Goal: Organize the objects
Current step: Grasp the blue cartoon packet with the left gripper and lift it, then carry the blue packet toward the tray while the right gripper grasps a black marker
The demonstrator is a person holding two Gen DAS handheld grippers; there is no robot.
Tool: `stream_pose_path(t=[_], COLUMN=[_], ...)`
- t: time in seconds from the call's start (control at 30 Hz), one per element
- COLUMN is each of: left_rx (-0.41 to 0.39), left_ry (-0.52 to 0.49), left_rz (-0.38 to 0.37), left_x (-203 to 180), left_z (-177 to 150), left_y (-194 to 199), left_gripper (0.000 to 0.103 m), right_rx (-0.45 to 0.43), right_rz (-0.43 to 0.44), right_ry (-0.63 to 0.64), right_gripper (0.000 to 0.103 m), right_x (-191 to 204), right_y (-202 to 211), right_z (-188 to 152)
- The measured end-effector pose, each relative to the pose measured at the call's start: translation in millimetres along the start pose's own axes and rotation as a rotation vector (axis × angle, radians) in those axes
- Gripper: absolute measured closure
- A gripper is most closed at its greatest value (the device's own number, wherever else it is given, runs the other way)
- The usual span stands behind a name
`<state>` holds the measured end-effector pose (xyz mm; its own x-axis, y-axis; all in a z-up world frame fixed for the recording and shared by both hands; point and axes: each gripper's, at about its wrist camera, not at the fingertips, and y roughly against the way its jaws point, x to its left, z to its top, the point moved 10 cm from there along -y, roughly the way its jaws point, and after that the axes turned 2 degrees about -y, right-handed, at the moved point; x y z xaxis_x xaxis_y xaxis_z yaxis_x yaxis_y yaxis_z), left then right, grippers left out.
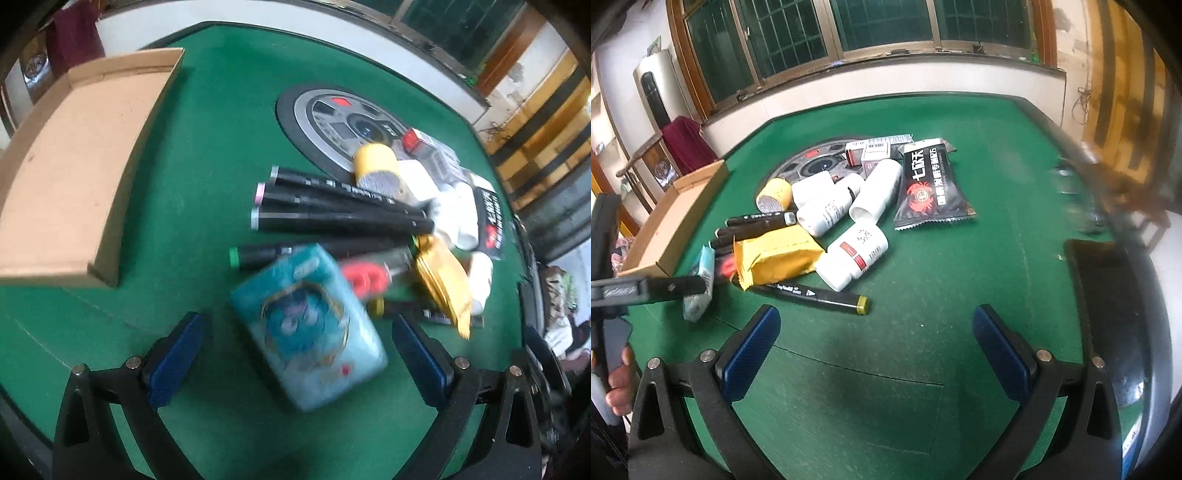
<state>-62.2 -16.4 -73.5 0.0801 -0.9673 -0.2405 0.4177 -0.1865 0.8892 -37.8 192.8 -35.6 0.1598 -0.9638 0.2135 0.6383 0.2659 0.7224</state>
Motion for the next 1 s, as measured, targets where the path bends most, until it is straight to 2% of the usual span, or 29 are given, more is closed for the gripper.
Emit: stream_pose_path(t=[0.1,0.17,0.23,0.33,0.47,0.5,0.57,0.63,0.7,0.83,1.0], left_rx=[-0.002,-0.019,-0.043,-0.053,-0.034,-0.034,-0.039,-0.046,-0.054,-0.056,-0.058], left_ry=[-0.089,-0.172,-0.228,-0.289,-0.3,-0.298,-0.309,-0.298,-0.301,-0.297,-0.274], left_rz=[0.08,0.131,0.153,0.152,0.157,0.148,0.151,0.153,0.158,0.157,0.165], left_x=[-4.4,-6.1,-2.5,8.8,34.0,38.2,41.3,43.5,43.9,46.9,53.7], left_z=[0.8,-3.7,-9.3,-20.9,-30.4,-31.3,-33.3,-36.6,-38.8,-41.0,-39.2], left_y=[-7.2,-7.0,-4.3,4.4,15.7,16.5,17.6,19.4,21.0,22.4,21.1], left_gripper=[0.033,0.043,0.047,0.048,0.047,0.047,0.043,0.042,0.041,0.036,0.023], right_rx=[-0.011,-0.014,-0.024,-0.038,-0.018,0.006,0.062,0.085,0.134,0.17,0.259], right_rz=[0.04,0.073,0.091,0.111,0.187,0.201,0.207,0.187,0.173,0.129,0.138], right_ry=[-0.013,-0.014,0.01,0.085,0.292,0.355,0.46,0.552,0.598,0.652,0.682], right_gripper=[0.0,0.0,0.0,0.0,0.012,0.023,0.037,0.04,0.066,0.069,0.071], right_x=[3.7,3.5,6.3,16.5,55.1,66.6,85.3,97.5,101.4,98.4,93.9], right_y=[3.3,7.5,10.5,15.9,19.4,16.8,6.6,-6.8,-22.0,-44.0,-64.6], right_z=[2.0,2.8,3.6,3.4,-6.7,-11.1,-18.6,-20.0,-20.1,-10.1,-15.0])
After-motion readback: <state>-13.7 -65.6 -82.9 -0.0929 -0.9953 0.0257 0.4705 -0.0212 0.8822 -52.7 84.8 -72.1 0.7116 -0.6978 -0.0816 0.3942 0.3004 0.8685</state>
